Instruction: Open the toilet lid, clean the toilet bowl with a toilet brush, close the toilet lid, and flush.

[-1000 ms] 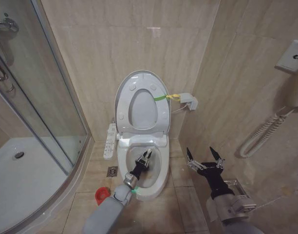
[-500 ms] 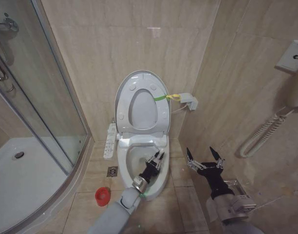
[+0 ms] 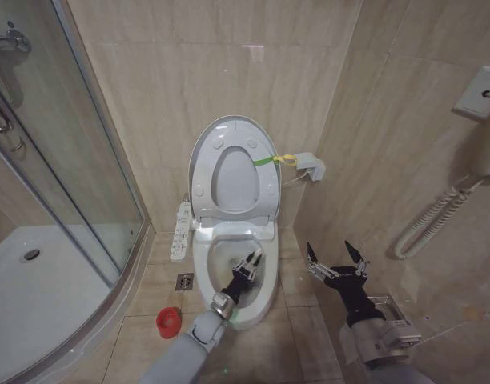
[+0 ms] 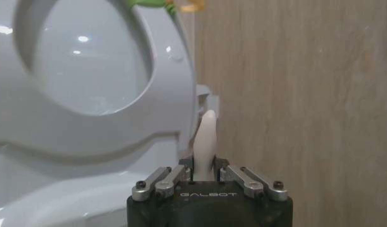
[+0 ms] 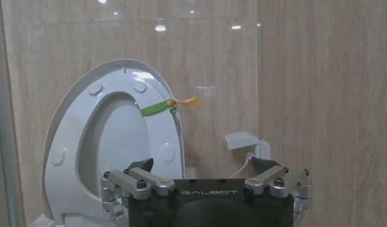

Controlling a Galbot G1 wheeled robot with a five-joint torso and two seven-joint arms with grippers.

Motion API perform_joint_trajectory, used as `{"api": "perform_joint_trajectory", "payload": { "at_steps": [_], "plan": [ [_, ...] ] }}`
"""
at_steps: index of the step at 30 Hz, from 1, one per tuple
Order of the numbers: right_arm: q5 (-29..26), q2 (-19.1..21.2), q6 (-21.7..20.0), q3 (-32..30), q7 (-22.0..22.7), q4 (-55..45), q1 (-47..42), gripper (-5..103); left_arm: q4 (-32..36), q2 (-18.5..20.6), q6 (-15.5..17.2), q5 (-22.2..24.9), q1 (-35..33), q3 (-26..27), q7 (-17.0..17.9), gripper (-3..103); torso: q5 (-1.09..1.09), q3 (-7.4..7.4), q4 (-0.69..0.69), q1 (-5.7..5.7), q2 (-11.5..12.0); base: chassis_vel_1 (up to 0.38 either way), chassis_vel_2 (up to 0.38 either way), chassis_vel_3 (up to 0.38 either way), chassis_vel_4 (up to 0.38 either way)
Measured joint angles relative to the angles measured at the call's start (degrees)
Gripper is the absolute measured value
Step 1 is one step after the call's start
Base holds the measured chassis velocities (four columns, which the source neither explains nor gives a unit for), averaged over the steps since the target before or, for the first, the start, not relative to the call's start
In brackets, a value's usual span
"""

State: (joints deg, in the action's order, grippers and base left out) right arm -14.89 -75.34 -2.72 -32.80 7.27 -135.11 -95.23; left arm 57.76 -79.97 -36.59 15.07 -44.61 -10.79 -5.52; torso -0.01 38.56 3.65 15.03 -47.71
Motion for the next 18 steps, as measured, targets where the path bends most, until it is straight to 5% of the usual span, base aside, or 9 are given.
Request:
{"api": "perform_joint_trajectory", "payload": {
  "at_steps": [10, 18],
  "plan": [
    [0.0, 0.0, 0.0, 0.0, 0.0, 0.0, 0.0, 100, -7.2, -0.5, -1.9, 0.5, 3.0, 0.8, -0.8, 20, 0.0, 0.0, 0.0, 0.0, 0.0, 0.0, 0.0, 0.0, 0.0],
    [0.0, 0.0, 0.0, 0.0, 0.0, 0.0, 0.0, 100, -4.5, -0.2, -0.5, 0.3, 1.6, 0.9, 0.1, 20, 0.01, 0.0, -0.01, 0.0, 0.0, 0.0, 0.0, 0.0, 0.0]
  ]
}}
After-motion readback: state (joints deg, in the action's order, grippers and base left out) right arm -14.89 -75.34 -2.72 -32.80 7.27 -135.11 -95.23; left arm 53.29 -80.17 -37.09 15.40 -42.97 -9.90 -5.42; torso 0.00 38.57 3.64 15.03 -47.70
